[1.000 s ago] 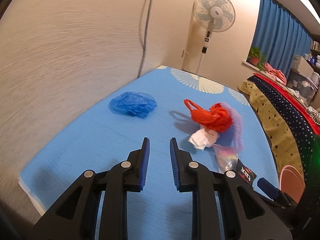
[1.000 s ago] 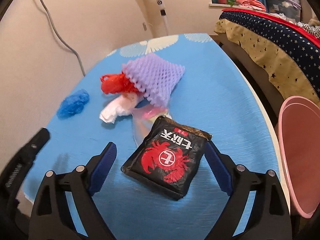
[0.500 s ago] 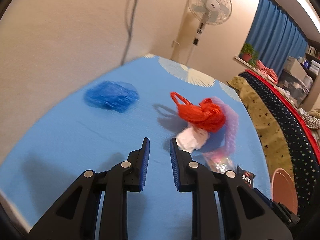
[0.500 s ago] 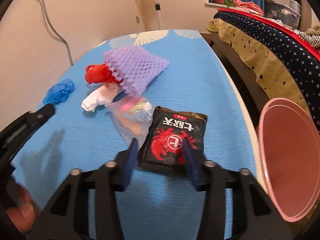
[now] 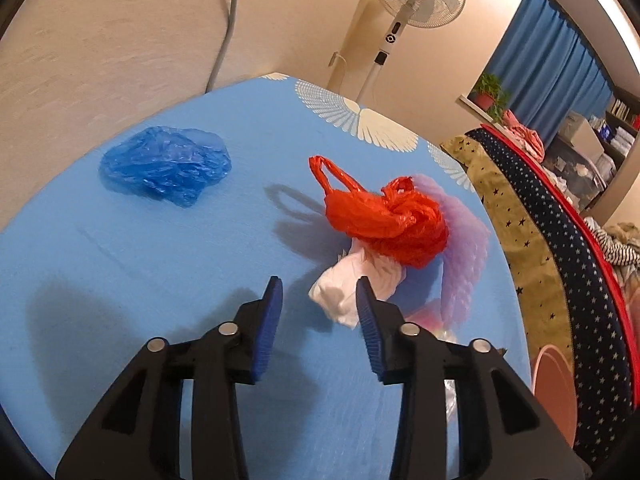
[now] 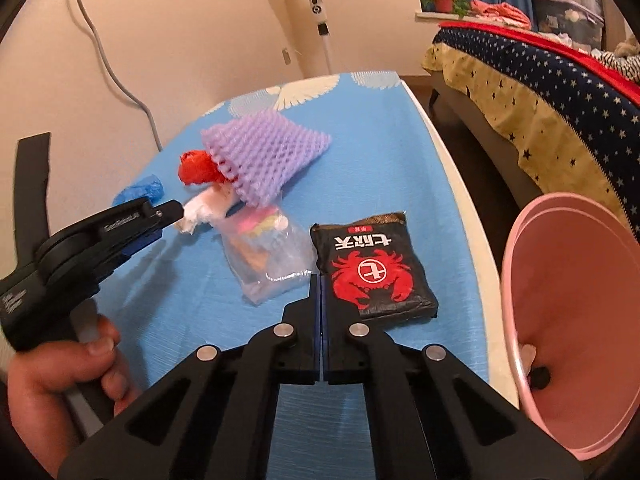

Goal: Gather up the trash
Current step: 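Grasp the black crab-print snack packet with the right gripper while the left grasps white tissue, then carry the snack packet and tissue over the pink bin and release both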

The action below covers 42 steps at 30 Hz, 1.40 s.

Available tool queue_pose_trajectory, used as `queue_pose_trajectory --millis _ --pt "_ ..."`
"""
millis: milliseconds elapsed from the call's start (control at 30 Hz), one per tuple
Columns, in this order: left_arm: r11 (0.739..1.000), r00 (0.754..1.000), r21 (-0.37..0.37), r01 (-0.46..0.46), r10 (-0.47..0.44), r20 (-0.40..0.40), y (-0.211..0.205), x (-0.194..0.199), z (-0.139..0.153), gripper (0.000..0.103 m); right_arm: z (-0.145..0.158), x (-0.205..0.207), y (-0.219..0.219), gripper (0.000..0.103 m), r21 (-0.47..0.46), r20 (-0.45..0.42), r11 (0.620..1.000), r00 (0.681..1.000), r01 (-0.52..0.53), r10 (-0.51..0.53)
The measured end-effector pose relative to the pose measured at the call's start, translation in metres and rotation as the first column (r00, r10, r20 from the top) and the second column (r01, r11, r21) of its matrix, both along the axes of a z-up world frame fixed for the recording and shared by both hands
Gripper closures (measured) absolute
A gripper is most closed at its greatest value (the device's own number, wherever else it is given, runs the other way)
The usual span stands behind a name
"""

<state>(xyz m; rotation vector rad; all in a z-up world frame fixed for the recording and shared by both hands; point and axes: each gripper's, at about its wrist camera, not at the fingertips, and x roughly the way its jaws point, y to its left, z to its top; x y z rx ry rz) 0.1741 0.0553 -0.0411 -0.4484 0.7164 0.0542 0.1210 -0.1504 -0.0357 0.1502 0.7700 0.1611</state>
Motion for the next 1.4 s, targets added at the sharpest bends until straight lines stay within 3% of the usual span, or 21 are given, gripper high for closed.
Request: queue_pose_trajectory --millis 67,133,267,367,433,467,500,733,867,933,1000,1133,1200,1267,1400 --pt "1.000 1.000 -0.009 0.001 -0.001 -0.005 0.000 0.005 -0.001 0.065 0.001 0.001 -0.003 0.098 -0.003 0.007 1.000 1.000 0.015 -0.015" --pt "1.000 1.000 -0.022 0.006 -0.006 -0.012 0.000 0.009 -0.003 0.065 -0.001 0.002 -0.007 0.103 0.004 0.002 1.000 1.000 0.011 -0.011" --pt "0.999 0.999 -0.033 0.033 -0.034 -0.035 -0.005 0.019 -0.007 0.065 -0.003 0.004 -0.007 0.102 0.000 -0.001 1.000 1.000 0.000 0.000" --pt "0.998 0.998 -0.039 0.038 -0.040 -0.047 -0.007 0.023 -0.009 0.064 -0.002 0.003 -0.005 0.094 -0.047 0.006 0.999 1.000 0.009 -0.009" --pt "0.998 0.998 -0.049 0.037 -0.040 -0.057 -0.005 0.025 -0.012 0.064 -0.002 0.004 -0.006 0.077 -0.065 0.008 0.998 1.000 0.016 -0.015" --pt "0.998 0.997 -0.054 0.040 -0.043 -0.063 -0.005 0.026 -0.013 0.064 -0.003 0.004 -0.008 0.062 -0.075 0.011 0.997 1.000 0.025 -0.024" --pt "0.998 0.997 -0.054 0.042 -0.046 -0.067 -0.005 0.027 -0.014 0.064 -0.003 0.005 -0.009 0.053 -0.090 0.012 0.995 0.999 0.039 -0.038" --pt "0.997 0.994 -0.033 0.072 -0.075 -0.077 -0.011 0.028 -0.013 0.065 -0.012 0.015 -0.011 0.048 -0.145 -0.079 0.988 0.995 0.044 -0.056" --pt "0.997 0.994 -0.025 0.079 -0.081 -0.079 -0.011 0.028 -0.013 0.065 -0.014 0.014 -0.011 0.048 -0.161 -0.084 0.986 0.994 0.050 -0.064" --pt "0.996 0.993 -0.022 0.081 -0.082 -0.079 -0.012 0.028 -0.013 0.065 -0.015 0.015 -0.009 0.048 -0.174 -0.087 0.984 0.994 0.044 -0.060" --pt "0.996 0.993 -0.019 0.084 -0.085 -0.079 -0.012 0.029 -0.013 0.065 -0.015 0.015 -0.007 0.056 -0.195 -0.088 0.980 0.994 0.040 -0.058" --pt "0.995 0.992 -0.014 0.096 -0.097 -0.077 -0.014 0.028 -0.013 0.078 -0.015 0.012 0.000 0.072 -0.229 -0.074 0.973 0.997 0.017 -0.035" --pt "0.995 0.993 -0.008 0.098 -0.099 -0.071 -0.015 0.027 -0.012 0.081 -0.015 0.010 0.008 0.091 -0.255 -0.064 0.967 0.998 -0.010 -0.007" --pt "0.995 0.993 -0.002 0.100 -0.100 -0.066 -0.016 0.025 -0.011 0.085 -0.014 0.008 0.015 0.103 -0.267 -0.066 0.962 0.997 -0.047 0.030" --pt "0.996 0.994 0.018 0.092 -0.091 -0.055 -0.016 0.019 -0.008 0.090 -0.014 0.004 0.018 0.103 -0.254 -0.059 0.965 0.997 -0.066 0.052"
